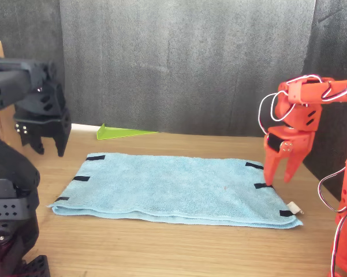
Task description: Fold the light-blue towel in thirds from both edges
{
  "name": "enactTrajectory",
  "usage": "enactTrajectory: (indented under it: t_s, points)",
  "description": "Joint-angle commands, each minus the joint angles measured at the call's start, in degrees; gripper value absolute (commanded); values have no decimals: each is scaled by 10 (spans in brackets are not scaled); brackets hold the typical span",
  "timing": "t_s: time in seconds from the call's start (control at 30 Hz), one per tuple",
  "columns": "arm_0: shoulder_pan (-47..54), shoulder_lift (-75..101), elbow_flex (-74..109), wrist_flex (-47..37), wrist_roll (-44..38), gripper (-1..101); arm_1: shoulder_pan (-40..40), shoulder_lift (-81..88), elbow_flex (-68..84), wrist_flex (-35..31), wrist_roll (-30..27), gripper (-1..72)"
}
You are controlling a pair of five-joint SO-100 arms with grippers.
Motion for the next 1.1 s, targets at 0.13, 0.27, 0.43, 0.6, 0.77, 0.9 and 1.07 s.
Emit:
enactTrajectory:
  t_s: [0.13, 0.27, 0.43, 0.6, 0.77, 0.9, 1.07]
  points:
    - [20, 17, -2, 4, 15, 239, 2, 7, 4, -9, 11, 247]
    - [19, 17, -3, 4, 15, 239, -3, 4, 8, -11, 9, 253]
    - [19, 24, 2, 4, 15, 239, -4, -8, 8, -15, 7, 253]
    - [23, 33, 8, 6, 18, 240, -6, -19, 8, -20, 4, 253]
    - [21, 39, 9, 9, 18, 240, -6, -41, 8, -25, 2, 255]
    - [18, 40, 11, 10, 18, 241, -6, -59, 10, -33, 0, 255]
    - [18, 41, 12, 11, 20, 241, -4, -76, 11, -40, -1, 253]
